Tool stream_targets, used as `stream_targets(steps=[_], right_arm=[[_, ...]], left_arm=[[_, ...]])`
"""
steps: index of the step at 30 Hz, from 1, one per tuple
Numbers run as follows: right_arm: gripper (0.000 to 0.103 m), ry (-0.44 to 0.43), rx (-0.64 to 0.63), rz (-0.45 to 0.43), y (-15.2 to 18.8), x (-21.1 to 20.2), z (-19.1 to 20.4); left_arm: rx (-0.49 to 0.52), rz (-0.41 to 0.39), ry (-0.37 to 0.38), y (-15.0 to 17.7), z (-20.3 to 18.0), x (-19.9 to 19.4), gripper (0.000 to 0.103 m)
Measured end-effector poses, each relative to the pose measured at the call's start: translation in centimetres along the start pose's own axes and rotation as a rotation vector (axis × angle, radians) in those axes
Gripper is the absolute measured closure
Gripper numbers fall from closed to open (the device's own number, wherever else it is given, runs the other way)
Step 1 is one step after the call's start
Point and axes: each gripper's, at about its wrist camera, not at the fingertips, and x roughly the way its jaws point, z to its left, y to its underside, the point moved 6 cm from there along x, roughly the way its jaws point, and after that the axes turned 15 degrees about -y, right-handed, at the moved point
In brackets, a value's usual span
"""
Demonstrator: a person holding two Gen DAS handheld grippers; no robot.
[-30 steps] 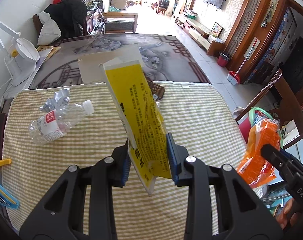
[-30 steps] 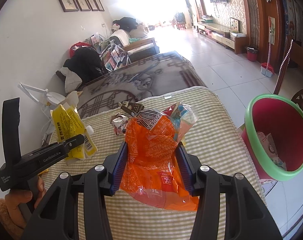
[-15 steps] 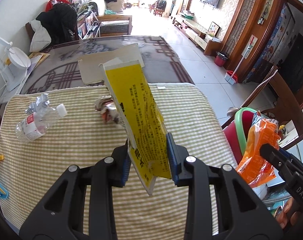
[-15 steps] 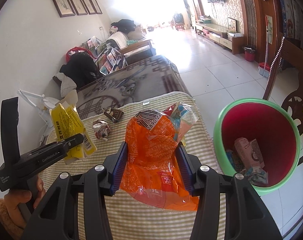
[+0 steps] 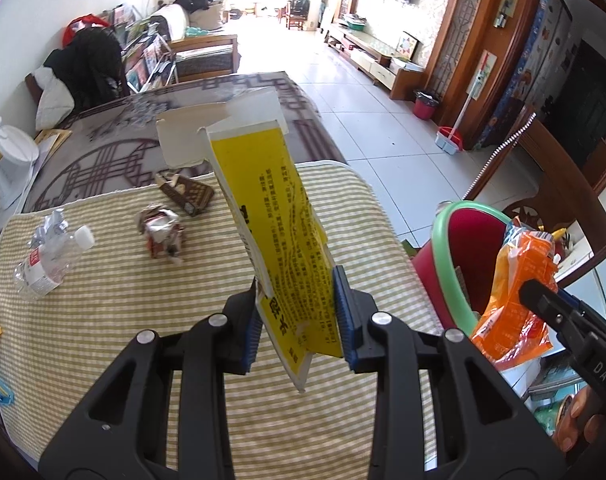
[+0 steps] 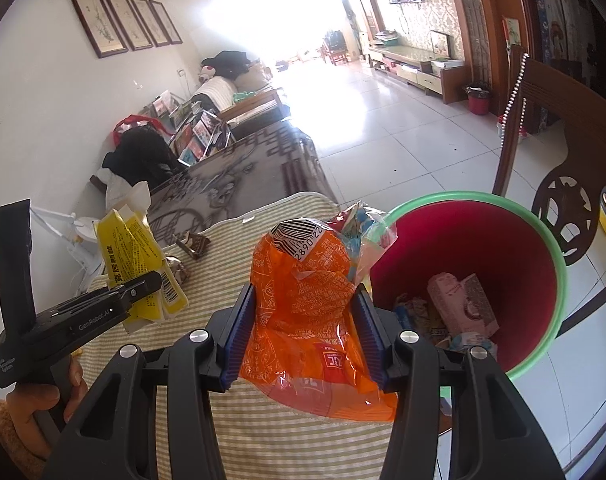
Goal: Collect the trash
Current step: 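Carry the orange bag toward the bucket with the right tool while the left carries the yellow carton, then open the right tool to drop the orange bag into the bucket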
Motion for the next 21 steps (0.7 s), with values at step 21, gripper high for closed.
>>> stream_targets(steps=[21], right_arm=[[0.056, 0.084, 0.088, -0.046, -0.6, -3.6, -8.3]], left_arm=[[0.09, 0.008, 0.031, -0.3, -7.7, 0.0, 0.072]])
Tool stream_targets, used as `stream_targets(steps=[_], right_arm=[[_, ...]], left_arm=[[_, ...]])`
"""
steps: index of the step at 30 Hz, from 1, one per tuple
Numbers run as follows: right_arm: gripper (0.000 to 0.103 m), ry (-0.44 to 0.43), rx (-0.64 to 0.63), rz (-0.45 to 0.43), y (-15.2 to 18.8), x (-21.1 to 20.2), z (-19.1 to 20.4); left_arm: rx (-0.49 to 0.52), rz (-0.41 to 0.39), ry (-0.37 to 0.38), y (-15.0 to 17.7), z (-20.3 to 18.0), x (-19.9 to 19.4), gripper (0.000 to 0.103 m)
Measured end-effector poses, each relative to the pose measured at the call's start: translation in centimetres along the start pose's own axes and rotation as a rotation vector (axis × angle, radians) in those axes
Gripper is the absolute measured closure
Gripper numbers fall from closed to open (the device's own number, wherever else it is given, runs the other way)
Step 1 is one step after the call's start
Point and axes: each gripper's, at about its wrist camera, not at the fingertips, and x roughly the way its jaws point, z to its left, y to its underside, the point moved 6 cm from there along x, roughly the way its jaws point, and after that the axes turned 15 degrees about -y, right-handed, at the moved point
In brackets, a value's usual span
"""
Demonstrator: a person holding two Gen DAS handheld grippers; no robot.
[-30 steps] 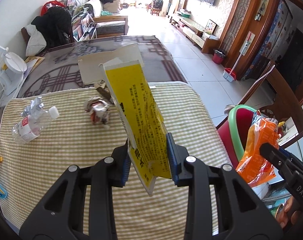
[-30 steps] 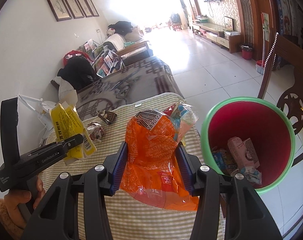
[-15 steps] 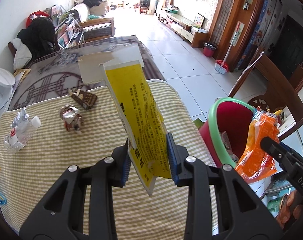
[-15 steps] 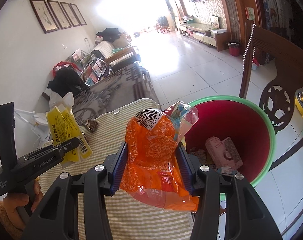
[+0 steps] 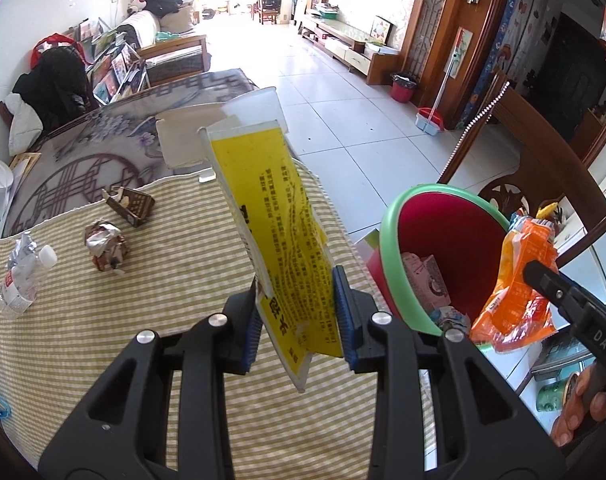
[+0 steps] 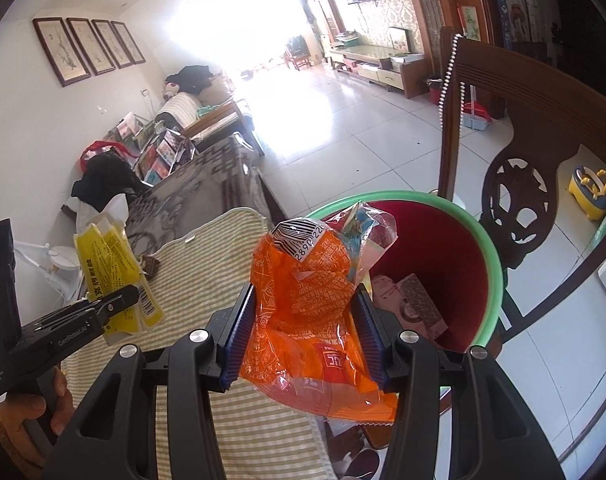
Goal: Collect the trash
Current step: 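Open the right tool to drop the orange bag into the bucket, then open the left tool to drop the yellow carton into the bucket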
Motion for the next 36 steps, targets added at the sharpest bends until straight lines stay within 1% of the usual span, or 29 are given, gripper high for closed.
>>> stream_targets(steps=[7, 10, 11, 12, 14, 17, 21, 23, 25, 30, 31, 32, 33, 36], right_arm=[[0.056, 0.049, 0.022, -0.001, -0.3, 0.0, -2.9], [0.048, 0.069, 0.039, -0.003, -0.8, 0.2, -4.2], [0.042, 0.078, 0.054, -0.008, -1.0, 0.2, -4.6], [0.037, 0.082, 0.066, -0.02, -1.2, 0.0, -5.0], [0.034, 0.083, 0.082, -0.044, -1.5, -0.5, -5.6], [0.032, 0.101, 0.099, -0.072, -1.7, -1.7, -6.4], [0.031, 0.126, 0.139, -0.118, -1.5, -3.6, -7.6], [0.031, 0.144, 0.149, -0.133, -1.2, -4.6, -8.1], [0.031, 0.163, 0.154, -0.141, -0.9, -5.3, -8.4], [0.031, 0.19, 0.187, -0.159, 0.0, -6.9, -9.3], [0.031, 0.195, 0.189, -0.161, 0.2, -7.1, -9.3], [0.031, 0.199, 0.192, -0.164, 0.4, -7.4, -9.3], [0.031, 0.201, 0.194, -0.165, 0.5, -7.6, -9.2], [0.031, 0.204, 0.197, -0.168, 0.6, -7.8, -8.8]], left_arm=[[0.03, -0.003, 0.011, -0.2, -1.8, 0.0, 0.072], [0.048, -0.004, 0.012, -0.2, -2.7, 0.1, 0.072], [0.053, -0.003, 0.015, -0.2, -2.9, 0.1, 0.072], [0.062, 0.0, 0.021, -0.2, -3.3, 0.2, 0.072], [0.078, 0.004, 0.037, -0.2, -4.0, 0.2, 0.072], [0.121, 0.009, 0.084, -0.2, -5.7, 0.2, 0.072], [0.19, 0.034, 0.175, 0.0, -9.3, 0.7, 0.072], [0.219, 0.049, 0.207, 0.2, -11.0, 1.1, 0.072], [0.246, 0.061, 0.231, 0.3, -12.5, 1.4, 0.072], [0.305, 0.044, 0.261, 0.0, -15.5, 1.5, 0.072], [0.312, 0.038, 0.259, -0.1, -15.7, 1.6, 0.071], [0.319, 0.033, 0.254, -0.2, -16.0, 1.5, 0.059], [0.318, 0.028, 0.25, -0.2, -15.9, 1.5, 0.045], [0.303, -0.004, 0.245, -0.5, -15.1, 0.7, 0.044]])
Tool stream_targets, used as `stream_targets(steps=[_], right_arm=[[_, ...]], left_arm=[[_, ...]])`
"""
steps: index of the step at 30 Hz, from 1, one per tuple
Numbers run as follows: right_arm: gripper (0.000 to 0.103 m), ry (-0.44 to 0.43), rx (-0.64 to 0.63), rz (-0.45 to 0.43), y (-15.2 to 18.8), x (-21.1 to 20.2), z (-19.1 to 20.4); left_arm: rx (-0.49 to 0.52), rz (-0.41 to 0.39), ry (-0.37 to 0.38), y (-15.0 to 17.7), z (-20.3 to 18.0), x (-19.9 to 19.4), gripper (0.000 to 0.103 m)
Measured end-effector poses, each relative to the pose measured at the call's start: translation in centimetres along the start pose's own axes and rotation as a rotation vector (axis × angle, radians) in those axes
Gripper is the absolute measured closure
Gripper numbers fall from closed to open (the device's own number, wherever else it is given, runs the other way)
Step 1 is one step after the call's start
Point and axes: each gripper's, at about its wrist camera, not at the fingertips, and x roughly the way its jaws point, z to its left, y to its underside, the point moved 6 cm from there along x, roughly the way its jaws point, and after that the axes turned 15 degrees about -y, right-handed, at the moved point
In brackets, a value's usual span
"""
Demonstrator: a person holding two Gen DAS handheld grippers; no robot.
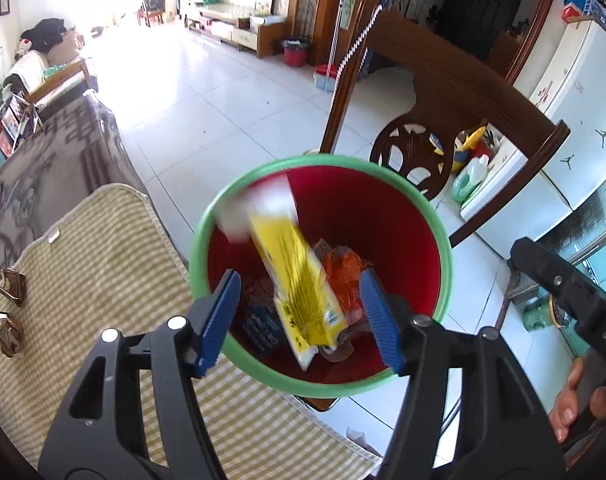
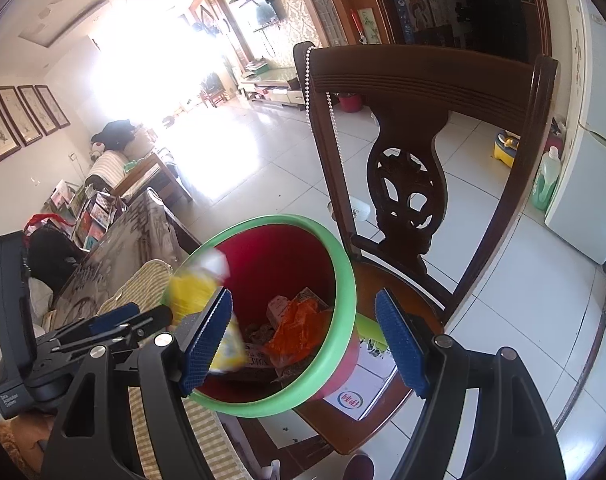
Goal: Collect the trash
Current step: 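Open the left tool to drop the yellow carton into the bucket, then move both open tools from the bucket back toward the table, then grasp the clear water bottle with the left tool while the right grasps the crumpled red-white paper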
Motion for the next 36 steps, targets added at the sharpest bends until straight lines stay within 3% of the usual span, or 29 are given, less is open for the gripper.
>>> stream_targets(steps=[8, 17, 25, 36], right_arm=[[0.031, -0.057, -0.037, 0.041, 0.6, 1.9, 3.4], [0.031, -0.119, -0.116, 0.109, 2.1, 5.1, 9.0], [0.031, -0.156, -0.192, 0.17, 4.5, 7.8, 15.0], [0.03, -0.178, -0.246, 0.228, 9.0, 11.1, 23.8]], left_arm=[[-0.074, -0.027, -0.044, 1.6, 3.7, -2.7, 0.032], [-0.253, 0.063, -0.107, 6.3, 11.5, -2.8, 0.032], [-0.375, 0.065, -0.205, 9.5, 20.9, -3.5, 0.032], [-0.523, 0.128, -0.358, 17.8, 36.3, -4.6, 0.032]])
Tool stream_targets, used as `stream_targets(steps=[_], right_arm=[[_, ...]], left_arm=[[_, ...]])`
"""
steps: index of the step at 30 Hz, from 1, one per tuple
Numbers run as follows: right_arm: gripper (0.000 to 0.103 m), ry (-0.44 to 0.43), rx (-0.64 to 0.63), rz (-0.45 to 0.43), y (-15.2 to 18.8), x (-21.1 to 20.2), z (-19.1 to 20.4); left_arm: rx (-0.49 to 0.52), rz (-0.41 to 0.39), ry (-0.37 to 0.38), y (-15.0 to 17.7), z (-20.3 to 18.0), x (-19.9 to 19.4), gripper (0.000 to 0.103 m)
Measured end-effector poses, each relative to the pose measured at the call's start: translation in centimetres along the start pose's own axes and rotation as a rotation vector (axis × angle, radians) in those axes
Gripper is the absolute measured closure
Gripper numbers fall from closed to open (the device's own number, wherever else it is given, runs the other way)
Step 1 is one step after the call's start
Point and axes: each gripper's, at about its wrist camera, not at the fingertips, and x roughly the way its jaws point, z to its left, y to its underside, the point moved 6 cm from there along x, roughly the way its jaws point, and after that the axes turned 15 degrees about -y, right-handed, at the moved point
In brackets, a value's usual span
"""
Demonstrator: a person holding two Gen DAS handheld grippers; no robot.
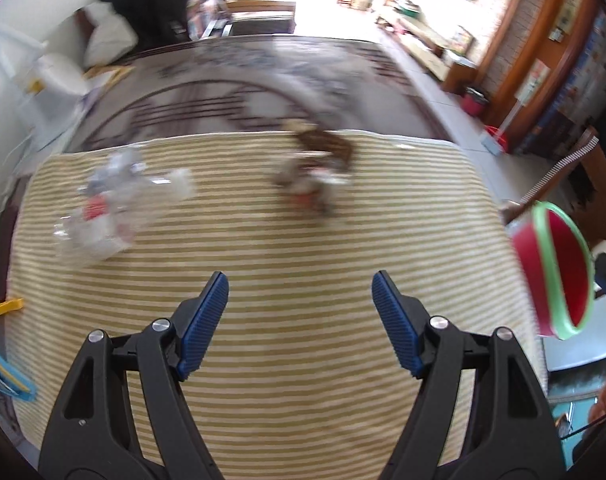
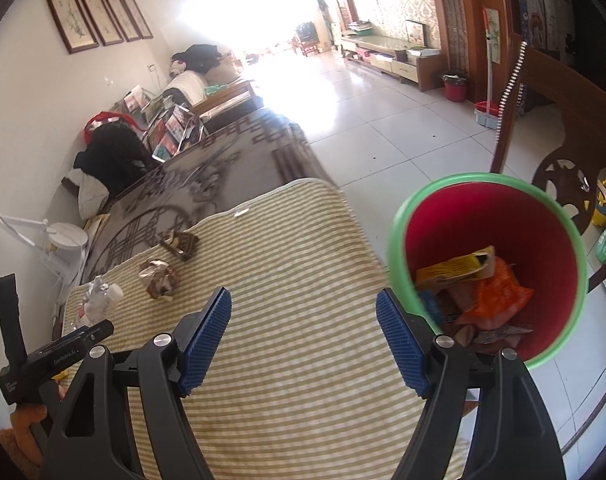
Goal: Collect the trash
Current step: 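Grasp the clear water bottle with the left tool while the right grasps the crumpled red-white paper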
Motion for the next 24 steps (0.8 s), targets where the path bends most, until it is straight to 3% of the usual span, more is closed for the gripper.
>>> stream_targets(steps=[6, 10, 14, 16, 19, 22, 24], right_arm=[[0.03, -0.028, -0.015, 0.04, 1.6, 3.4, 4.7], [0.03, -0.039, -0.021, 0.064, 2.6, 5.0, 7.1], [0.03, -0.03, -0.027, 0.072, 3.1, 5.7, 8.7], [0.03, -0.018, -0.025, 0.068, 3.2, 5.6, 9.0], [0.03, 0.0, -0.012, 0.064, 3.3, 5.6, 9.1], [0.03, 0.015, -0.003, 0.06, 3.4, 5.5, 9.1], [0.03, 0.02, 0.0, 0.059, 3.4, 5.6, 9.2]], left_arm=[[-0.036, -0.038, -0.143, -2.2, 10.1, 2.2, 0.028], [0.053, 0.007, -0.185, -3.1, 14.4, 5.3, 0.028], [0.179, 0.071, -0.183, -2.7, 15.2, 8.5, 0.028], [0.204, 0.093, -0.162, -2.3, 15.1, 9.5, 0.021], [0.25, 0.076, -0.192, -2.5, 14.4, 10.7, 0.016], [0.268, 0.111, -0.112, -2.6, 12.8, 11.3, 0.016], [0.299, 0.111, -0.116, -2.5, 11.9, 11.8, 0.019]])
